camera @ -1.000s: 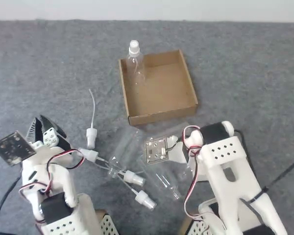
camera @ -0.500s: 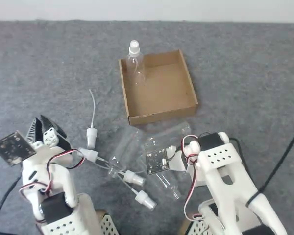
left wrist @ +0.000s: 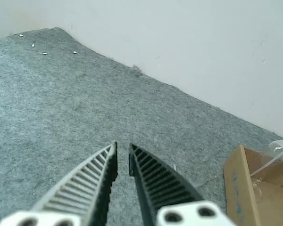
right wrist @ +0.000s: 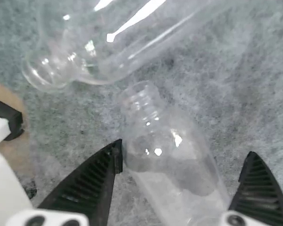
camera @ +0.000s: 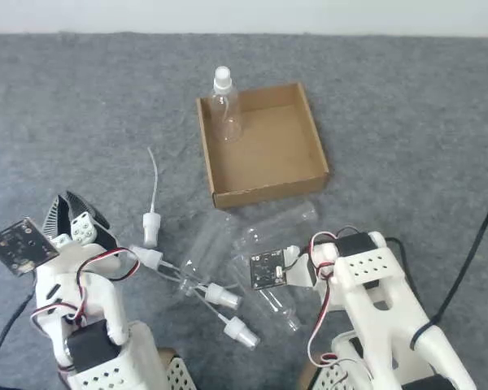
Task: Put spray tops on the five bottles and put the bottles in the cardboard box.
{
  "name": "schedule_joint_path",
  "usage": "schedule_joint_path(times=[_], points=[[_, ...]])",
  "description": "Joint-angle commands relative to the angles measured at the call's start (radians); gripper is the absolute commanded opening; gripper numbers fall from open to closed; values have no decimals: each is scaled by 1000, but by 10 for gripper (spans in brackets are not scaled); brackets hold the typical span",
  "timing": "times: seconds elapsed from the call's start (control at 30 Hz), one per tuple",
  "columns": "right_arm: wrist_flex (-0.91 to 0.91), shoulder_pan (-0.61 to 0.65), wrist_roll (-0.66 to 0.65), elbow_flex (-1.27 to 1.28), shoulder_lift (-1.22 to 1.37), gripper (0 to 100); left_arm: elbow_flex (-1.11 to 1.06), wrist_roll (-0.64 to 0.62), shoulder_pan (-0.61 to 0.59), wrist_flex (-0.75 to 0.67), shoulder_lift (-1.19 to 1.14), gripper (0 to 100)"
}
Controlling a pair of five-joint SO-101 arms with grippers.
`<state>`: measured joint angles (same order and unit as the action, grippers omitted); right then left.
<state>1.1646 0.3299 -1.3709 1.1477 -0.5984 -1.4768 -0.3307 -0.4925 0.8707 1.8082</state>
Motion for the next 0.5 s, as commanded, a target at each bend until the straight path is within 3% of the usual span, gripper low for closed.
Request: schedule_joint_path(times=[0.0, 0.2, 0.47], points=[[-18, -7, -18, -9, -35, 284, 8, 6, -5, -26, 15, 44], [-61, -13, -3, -11, -36, 130, 8, 6, -5, -26, 15, 44], [-64, -13, 301, -15, -45, 108, 8, 6, -5, -26, 15, 44]])
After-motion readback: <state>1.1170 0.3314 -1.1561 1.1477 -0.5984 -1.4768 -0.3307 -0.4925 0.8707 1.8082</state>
